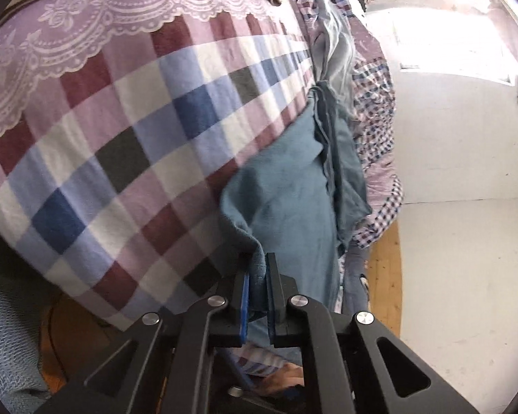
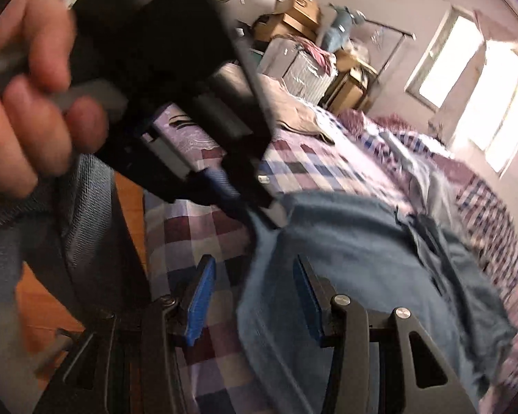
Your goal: Fold clothes
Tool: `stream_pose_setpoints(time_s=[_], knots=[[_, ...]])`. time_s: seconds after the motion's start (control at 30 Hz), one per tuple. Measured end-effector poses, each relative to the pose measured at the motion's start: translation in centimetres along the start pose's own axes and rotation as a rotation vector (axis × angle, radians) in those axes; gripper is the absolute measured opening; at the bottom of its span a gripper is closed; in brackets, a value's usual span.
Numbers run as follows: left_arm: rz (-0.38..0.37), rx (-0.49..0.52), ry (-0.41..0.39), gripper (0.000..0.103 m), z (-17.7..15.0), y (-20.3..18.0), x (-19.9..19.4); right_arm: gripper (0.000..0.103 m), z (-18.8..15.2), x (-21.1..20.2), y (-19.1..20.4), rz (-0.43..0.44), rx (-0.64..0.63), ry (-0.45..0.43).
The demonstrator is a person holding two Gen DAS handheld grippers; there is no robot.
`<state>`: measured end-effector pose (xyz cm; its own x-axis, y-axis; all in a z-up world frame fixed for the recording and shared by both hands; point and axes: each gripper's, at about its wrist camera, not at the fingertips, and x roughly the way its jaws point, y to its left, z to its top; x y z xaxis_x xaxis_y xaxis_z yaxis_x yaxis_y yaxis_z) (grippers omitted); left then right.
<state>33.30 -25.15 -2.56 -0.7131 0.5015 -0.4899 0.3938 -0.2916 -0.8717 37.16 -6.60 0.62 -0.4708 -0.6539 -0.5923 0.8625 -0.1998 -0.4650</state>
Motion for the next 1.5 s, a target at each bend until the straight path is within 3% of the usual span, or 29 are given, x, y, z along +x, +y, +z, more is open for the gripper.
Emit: stream_pose_setpoints(time_s=[0.2, 0.33, 0.37, 0.4, 0.43, 0.47, 0.53, 0.87, 1.4, 1.5], knots=[[-0.073, 0.001, -0.001, 0.007, 0.2, -0.5, -0.3, 0.044, 0.0, 1.6, 1.3, -0.081, -0.082, 0.022], [-0.094, 0.011, -0.002, 0.007, 0.1, -1.0, 0.0, 0.015, 0.3, 2.2, 0.9, -0.135, -0.083, 0.037], [-0.088, 0.008, -0.003, 0.007, 0.1, -0.9, 0.0, 0.001, 0.3, 2.2, 0.7, -0.138, -0.074, 0.04], [-0.082, 0.006, -0.005, 0.009, 0.1, -0.9, 0.0, 0.0, 0.3, 2.2, 0.4, -0.142, -0.067, 0.042], [-0.068, 0.004, -0.009, 0.019, 0.1, -0.9, 0.0, 0.0, 0.4, 2.1, 0.2, -0.137, -0.06, 0.038], [-0.053, 0.002, -0.013, 0.039, 0.1, -0.8, 0.1, 0.0, 0.5, 2.0, -0.1, -0.131, -0.054, 0.033], [-0.032, 0.001, -0.021, 0.061, 0.0, -0.7, 0.1, 0.0, 0.8, 1.3, -0.5, -0.123, -0.044, 0.012], [-0.053, -0.021, 0.023, 0.062, -1.0, -0.3, 1.6, 0.0, 1.9, 0.2, -1.0, -0.122, -0.024, -0.033], [-0.315, -0.222, 0.043, 0.064, -2.0, 1.3, 2.7, 0.0, 2.8, -1.4, -1.3, -0.142, 0.026, -0.065], [-0.344, -0.208, -0.006, 0.064, -1.6, 1.0, 1.9, 0.0, 2.7, -1.4, -1.0, -0.144, 0.018, -0.057]])
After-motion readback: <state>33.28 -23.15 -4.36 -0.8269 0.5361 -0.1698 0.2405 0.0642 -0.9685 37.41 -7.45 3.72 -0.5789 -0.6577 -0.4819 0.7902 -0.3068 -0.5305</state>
